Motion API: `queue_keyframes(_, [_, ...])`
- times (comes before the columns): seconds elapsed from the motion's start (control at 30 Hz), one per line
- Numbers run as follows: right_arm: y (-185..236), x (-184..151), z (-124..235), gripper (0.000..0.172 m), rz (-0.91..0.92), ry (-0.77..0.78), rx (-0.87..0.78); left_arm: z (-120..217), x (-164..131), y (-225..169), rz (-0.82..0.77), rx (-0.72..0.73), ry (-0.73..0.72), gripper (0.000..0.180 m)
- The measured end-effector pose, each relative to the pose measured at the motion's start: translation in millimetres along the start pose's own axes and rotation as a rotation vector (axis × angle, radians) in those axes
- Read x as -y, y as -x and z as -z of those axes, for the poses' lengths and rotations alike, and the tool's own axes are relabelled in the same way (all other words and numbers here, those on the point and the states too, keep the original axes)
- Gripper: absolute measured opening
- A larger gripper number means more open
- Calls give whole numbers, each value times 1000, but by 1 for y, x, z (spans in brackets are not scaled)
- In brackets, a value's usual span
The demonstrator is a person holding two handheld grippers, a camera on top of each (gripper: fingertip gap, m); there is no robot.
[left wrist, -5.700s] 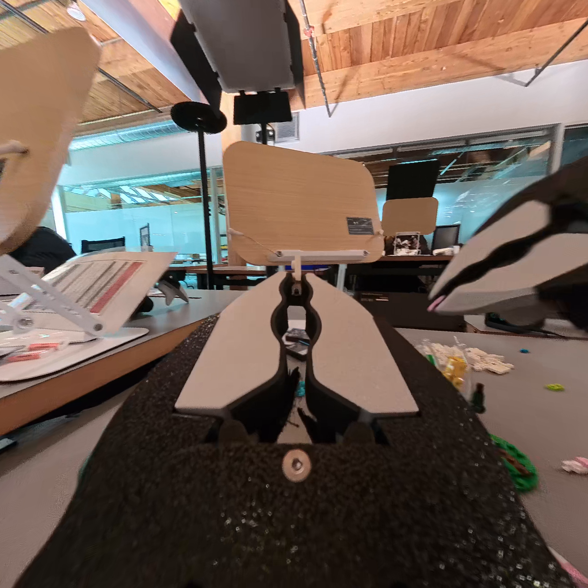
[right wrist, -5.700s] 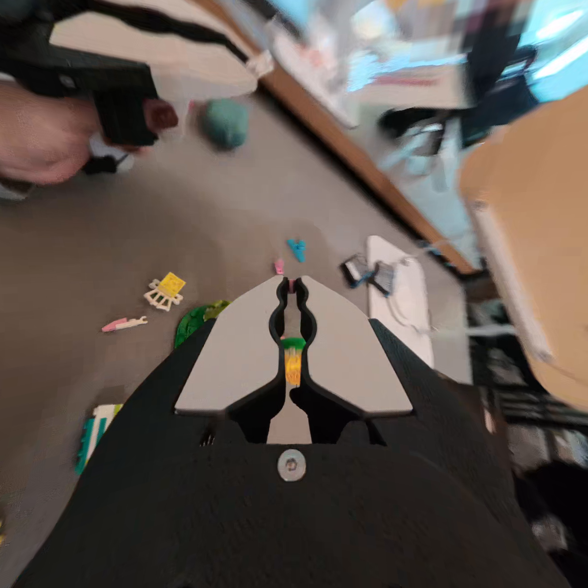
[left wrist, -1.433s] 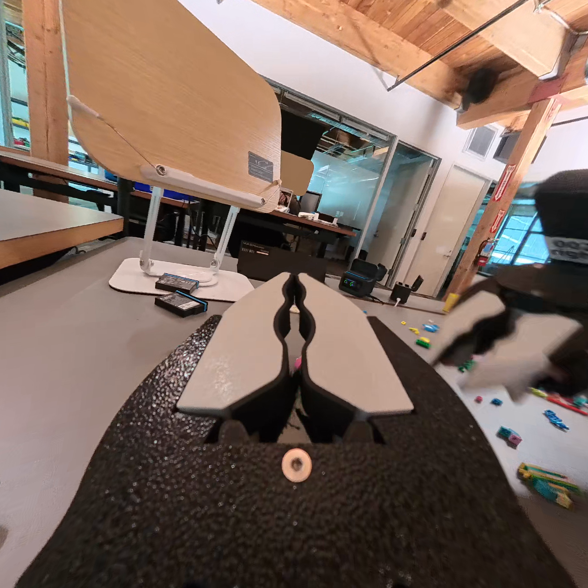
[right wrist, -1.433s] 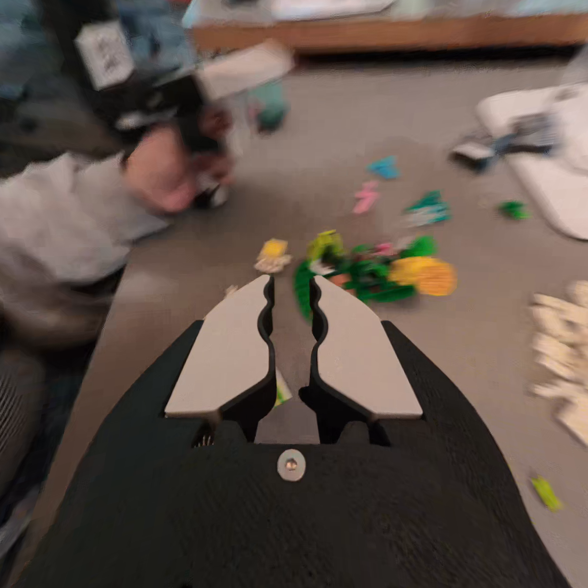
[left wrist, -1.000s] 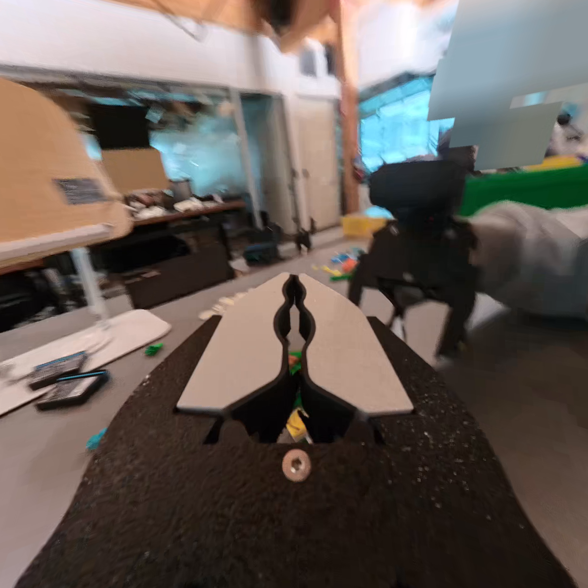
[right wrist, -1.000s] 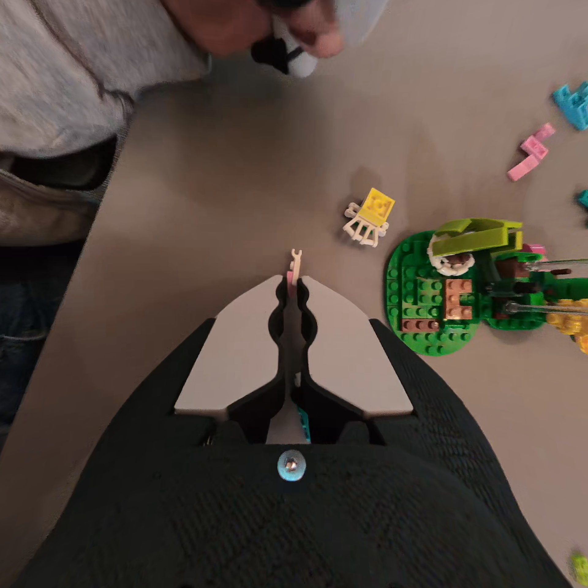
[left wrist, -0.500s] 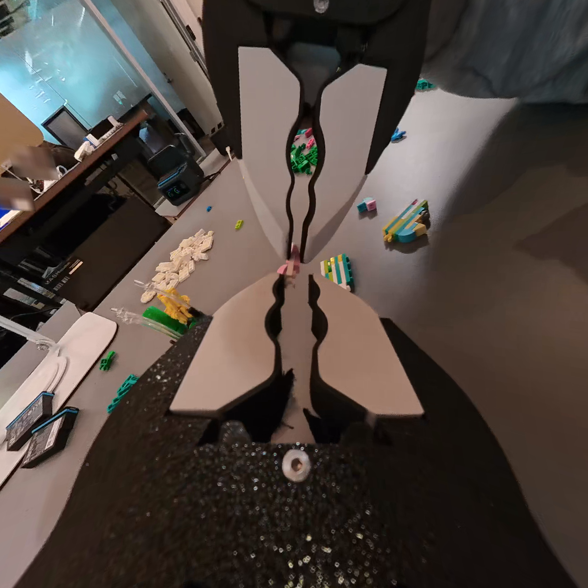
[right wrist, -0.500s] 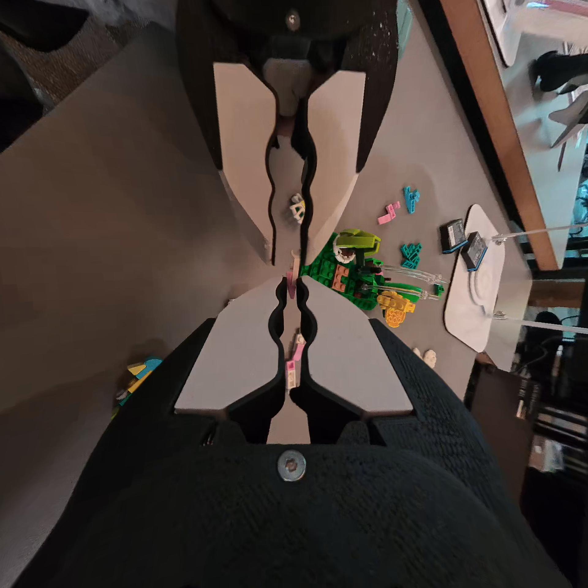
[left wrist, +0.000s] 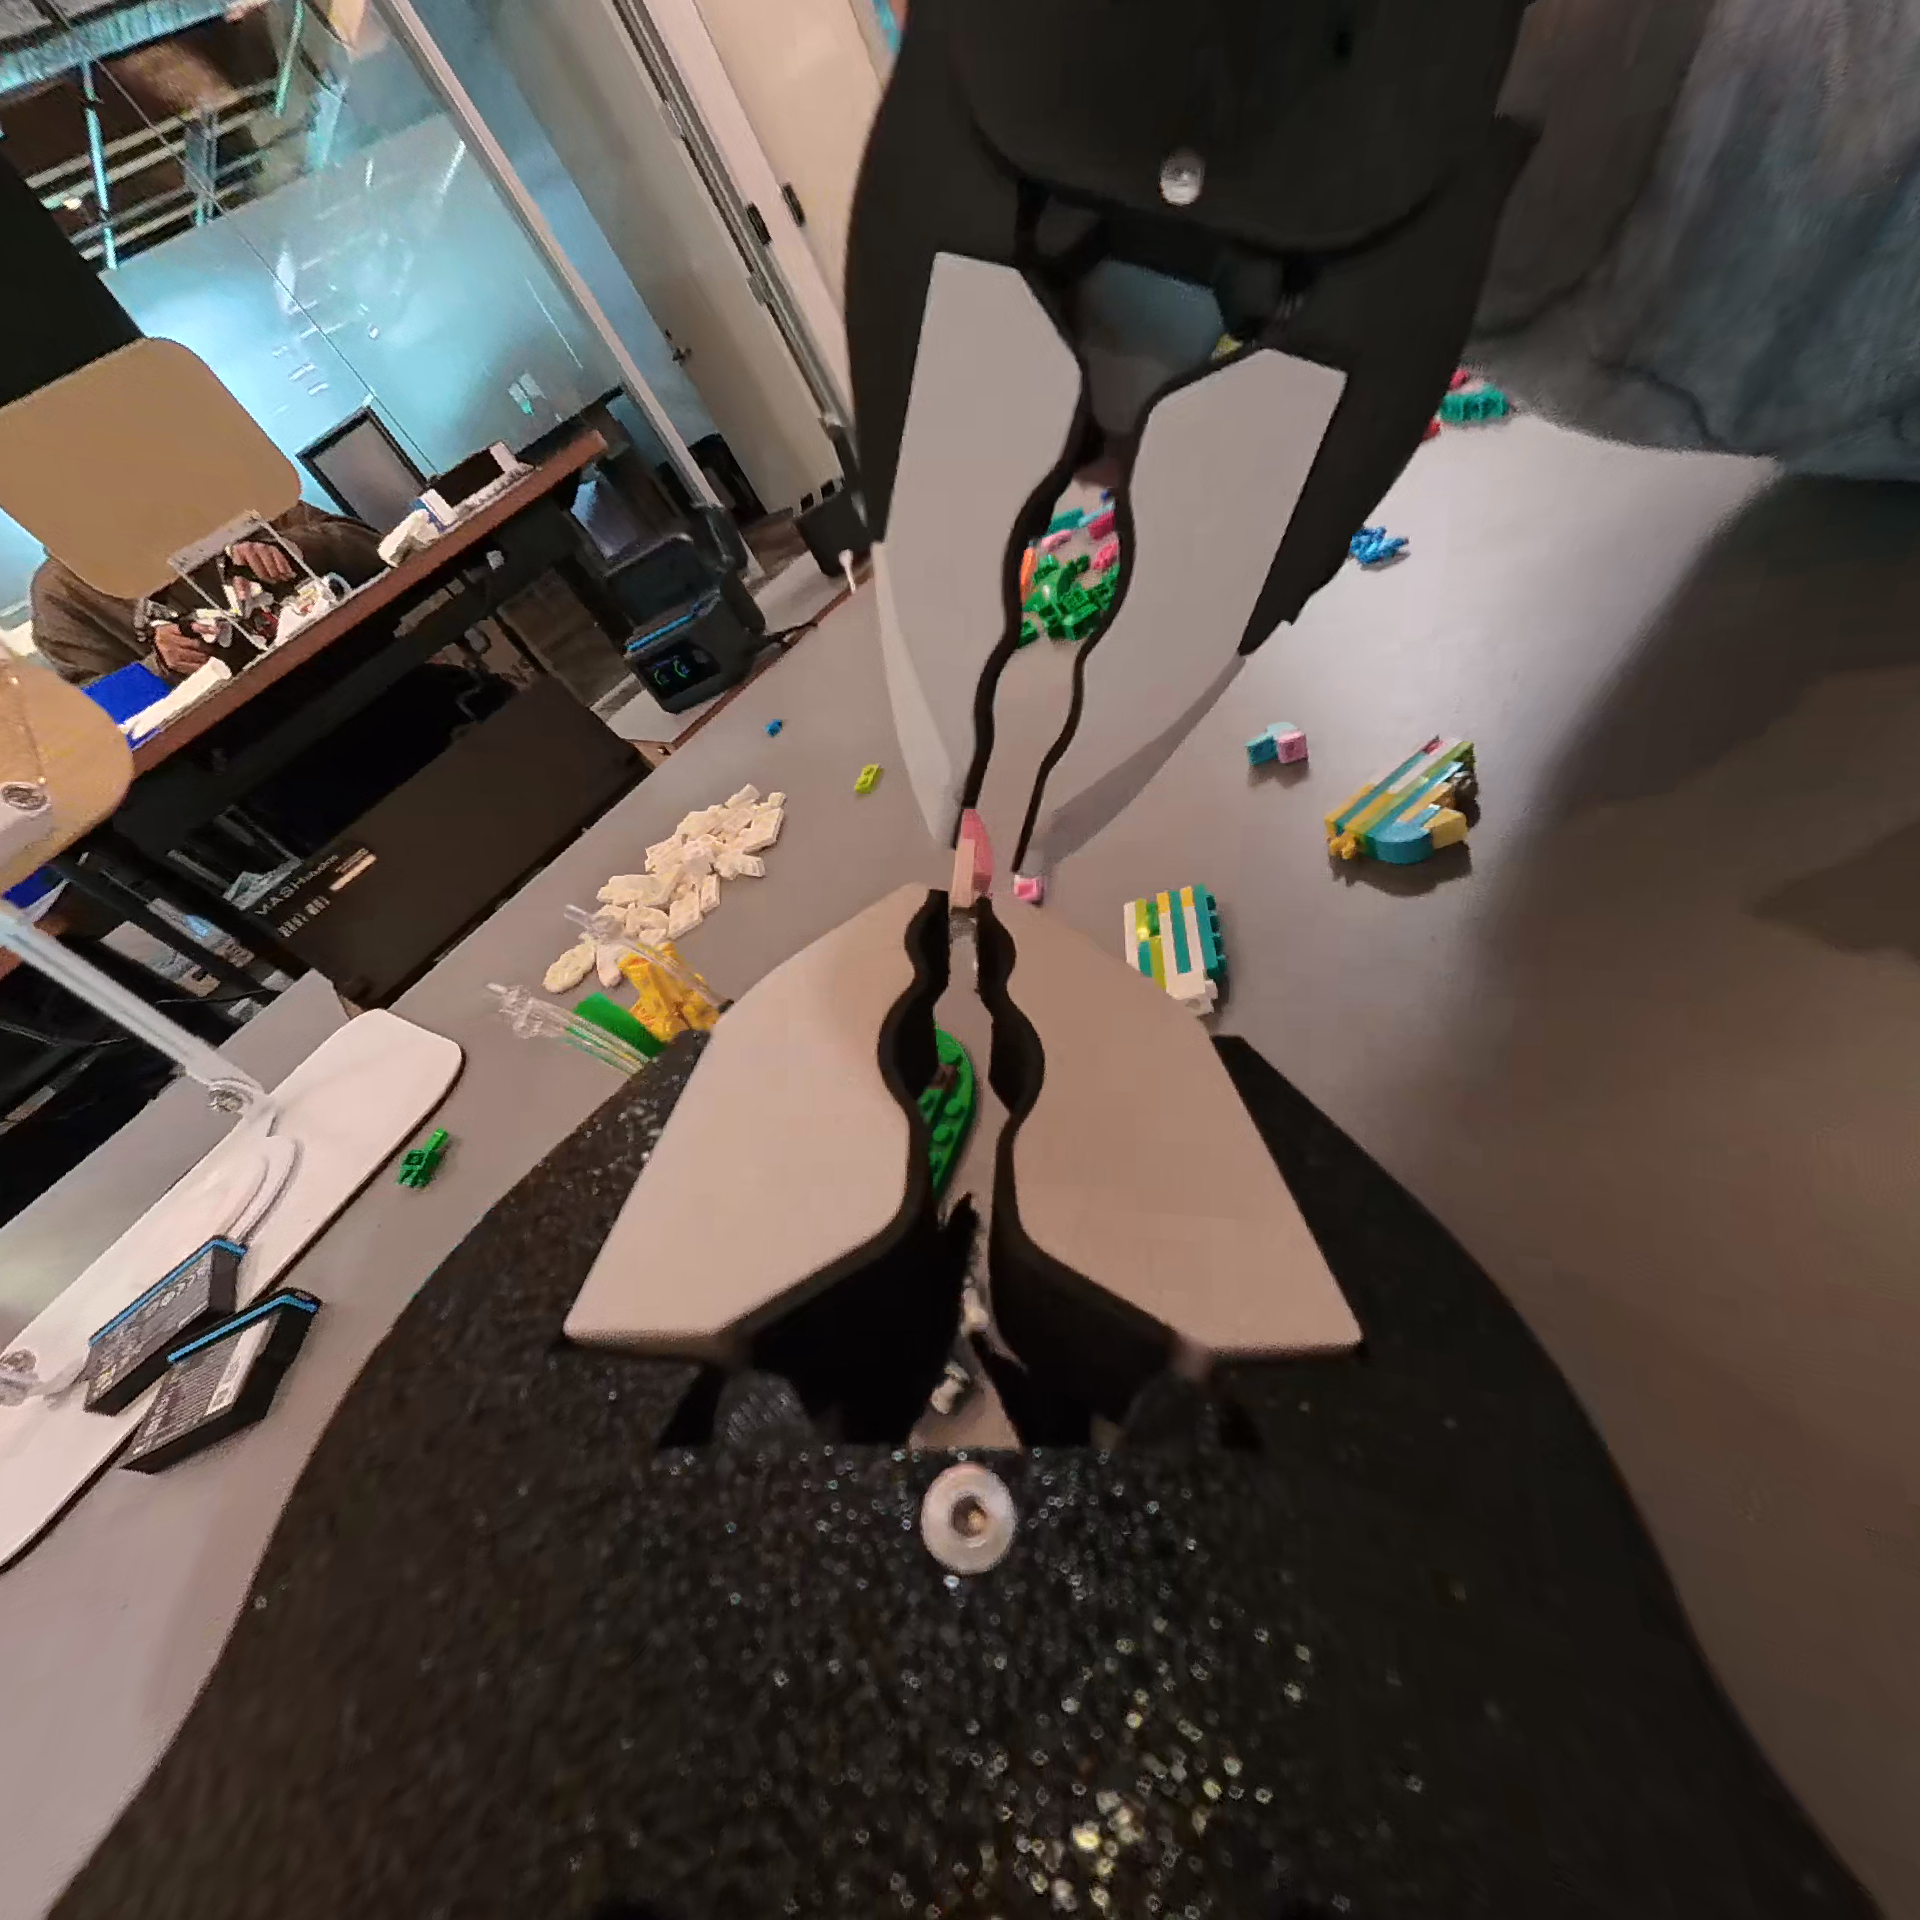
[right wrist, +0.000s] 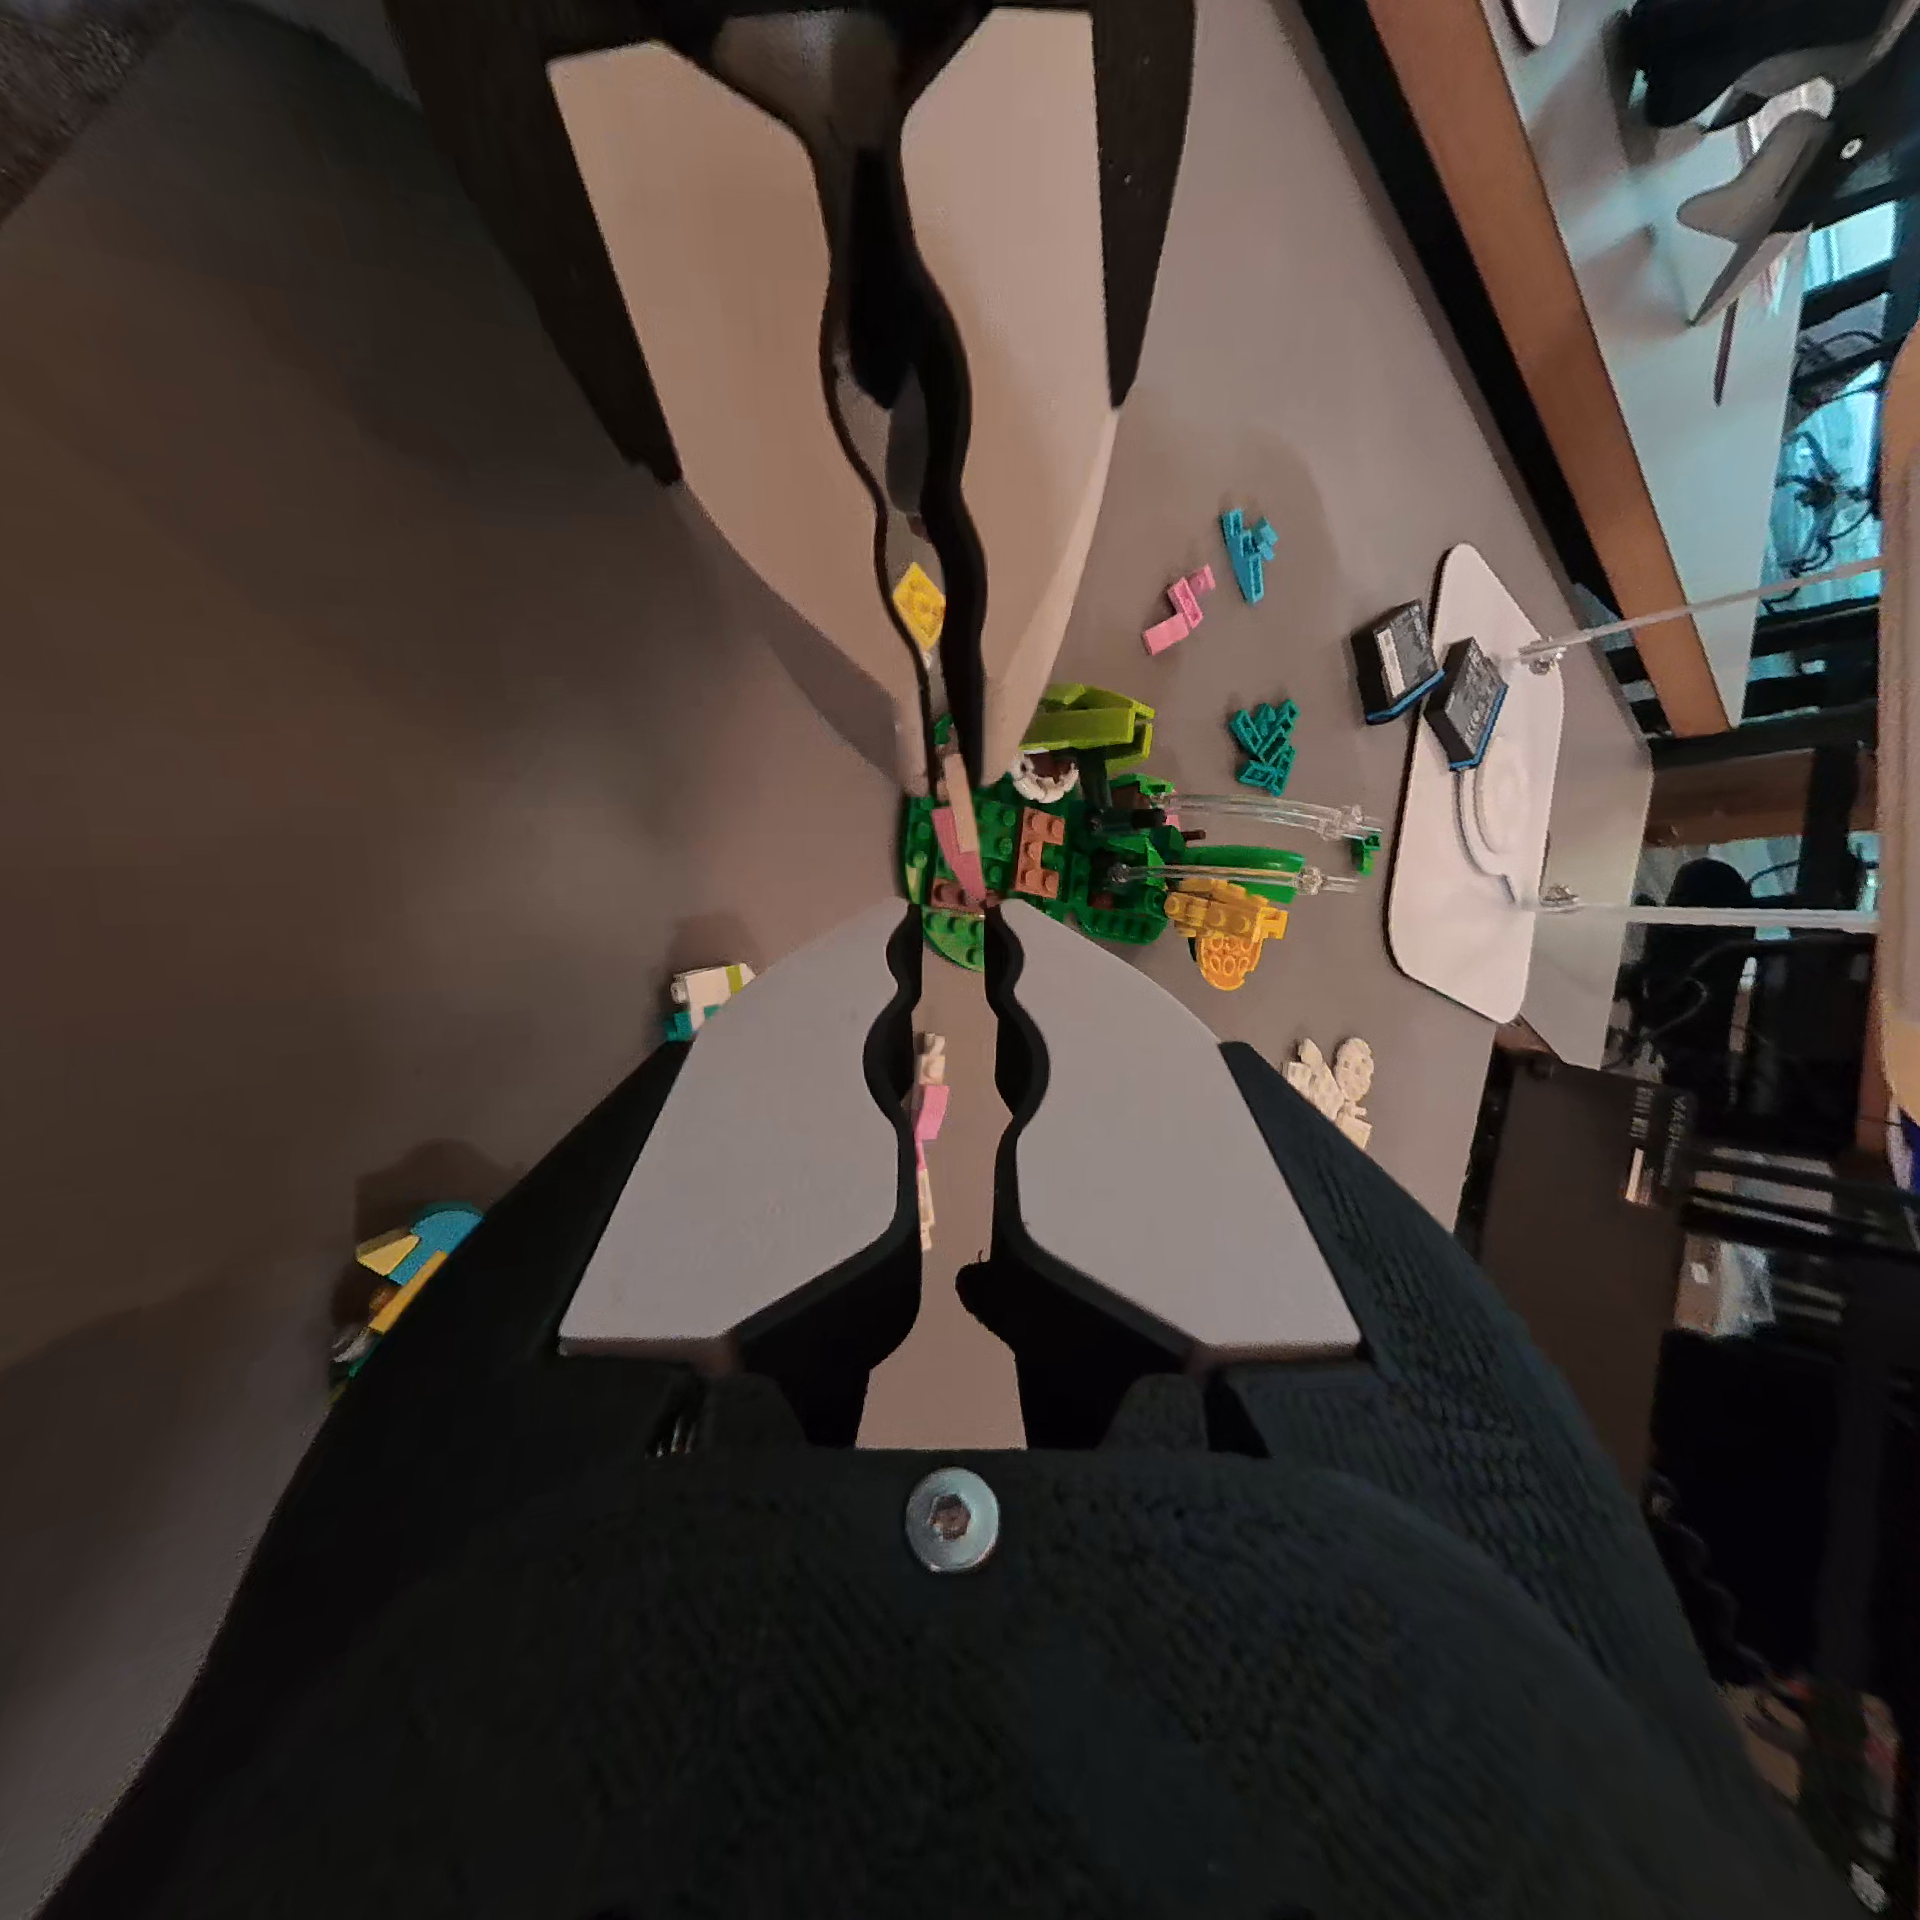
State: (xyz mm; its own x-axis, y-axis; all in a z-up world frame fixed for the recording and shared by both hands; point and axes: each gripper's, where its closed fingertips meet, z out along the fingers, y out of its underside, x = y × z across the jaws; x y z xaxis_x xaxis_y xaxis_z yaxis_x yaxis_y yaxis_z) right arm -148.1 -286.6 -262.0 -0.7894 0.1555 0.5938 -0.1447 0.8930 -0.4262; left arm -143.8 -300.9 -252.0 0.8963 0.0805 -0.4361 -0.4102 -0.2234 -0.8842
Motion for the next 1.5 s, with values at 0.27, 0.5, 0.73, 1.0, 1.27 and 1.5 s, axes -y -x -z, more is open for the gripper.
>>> queue_keyframes(0.27, [-5,12,4,8,37,-72,-45,1,3,0,14,-7,-26,5])
queue_keyframes(0.5, [-27,29,5,2,-224,-156,-106,13,15,33,62,201,-88,5])
queue_keyframes(0.73, [-39,29,1,2,-235,-176,-178,64,19,94,-3,741,-135,5])
queue_keyframes(1.0, [-77,56,-57,3,11,-23,91,150,10,134,89,1154,-211,5])
queue_keyframes(1.27, [-89,13,-147,3,65,474,498,168,3,143,97,1187,-216,5])
queue_keyframes(1.5, [-81,17,-174,6,-5,453,564,170,3,144,80,1182,-222,5])
